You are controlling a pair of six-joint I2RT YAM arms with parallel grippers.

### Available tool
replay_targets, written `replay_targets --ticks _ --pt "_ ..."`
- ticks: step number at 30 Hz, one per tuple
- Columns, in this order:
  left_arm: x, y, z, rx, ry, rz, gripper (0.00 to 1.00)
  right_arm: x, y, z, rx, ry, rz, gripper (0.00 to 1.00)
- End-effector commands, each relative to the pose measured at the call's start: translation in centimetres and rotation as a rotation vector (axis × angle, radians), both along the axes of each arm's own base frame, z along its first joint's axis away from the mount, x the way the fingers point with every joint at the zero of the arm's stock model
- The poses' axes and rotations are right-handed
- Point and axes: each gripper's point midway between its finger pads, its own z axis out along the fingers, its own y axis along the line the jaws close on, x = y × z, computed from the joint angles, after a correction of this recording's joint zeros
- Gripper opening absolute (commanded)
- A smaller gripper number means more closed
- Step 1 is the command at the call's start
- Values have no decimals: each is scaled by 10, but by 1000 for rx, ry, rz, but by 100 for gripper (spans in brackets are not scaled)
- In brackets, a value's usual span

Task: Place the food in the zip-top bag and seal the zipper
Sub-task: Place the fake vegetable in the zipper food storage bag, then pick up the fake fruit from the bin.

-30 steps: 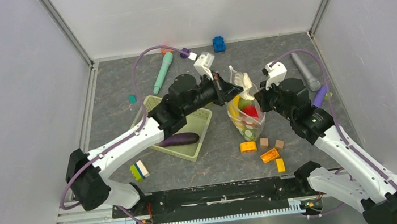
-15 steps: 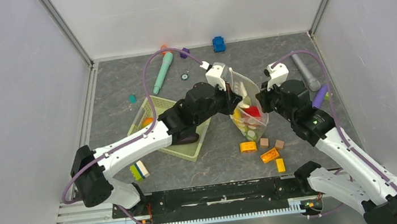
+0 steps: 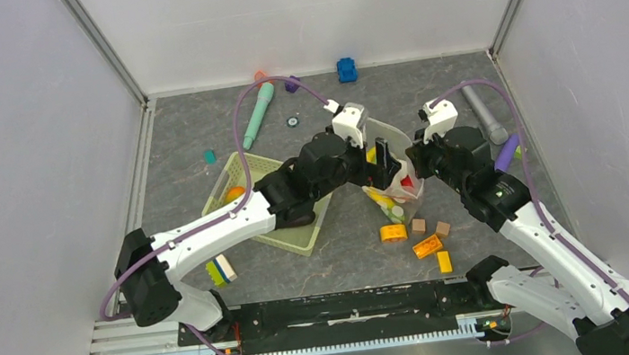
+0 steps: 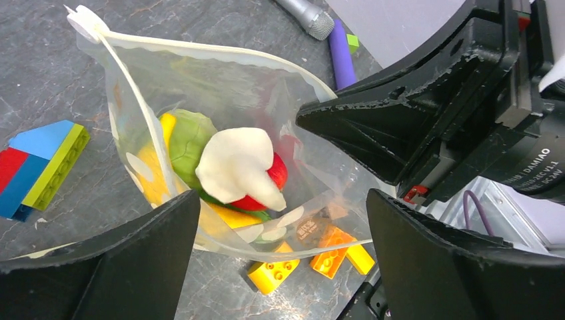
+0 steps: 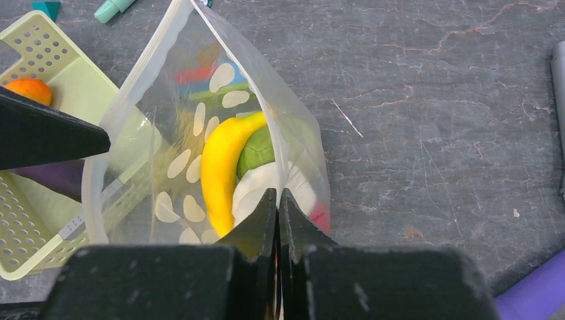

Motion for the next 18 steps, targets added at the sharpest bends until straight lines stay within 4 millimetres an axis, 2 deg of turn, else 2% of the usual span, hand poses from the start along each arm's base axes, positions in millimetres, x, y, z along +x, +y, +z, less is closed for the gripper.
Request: replay_targets --ticks 1,5,8,13,18 --pt "-3 -8 26 -34 -42 -43 100 2 -1 9 18 -32 -14 4" --pt "-5 -3 32 -42 -47 -38 100 3 -1 8 15 -30 -16 4" --pt "-1 14 36 -29 -59 30 100 2 -1 7 13 -27 -14 4" --pt "11 63 37 28 -73 224 100 3 -2 7 11 -27 -18 5" --pt "22 119 19 104 -34 427 100 2 -4 7 4 -26 -26 5"
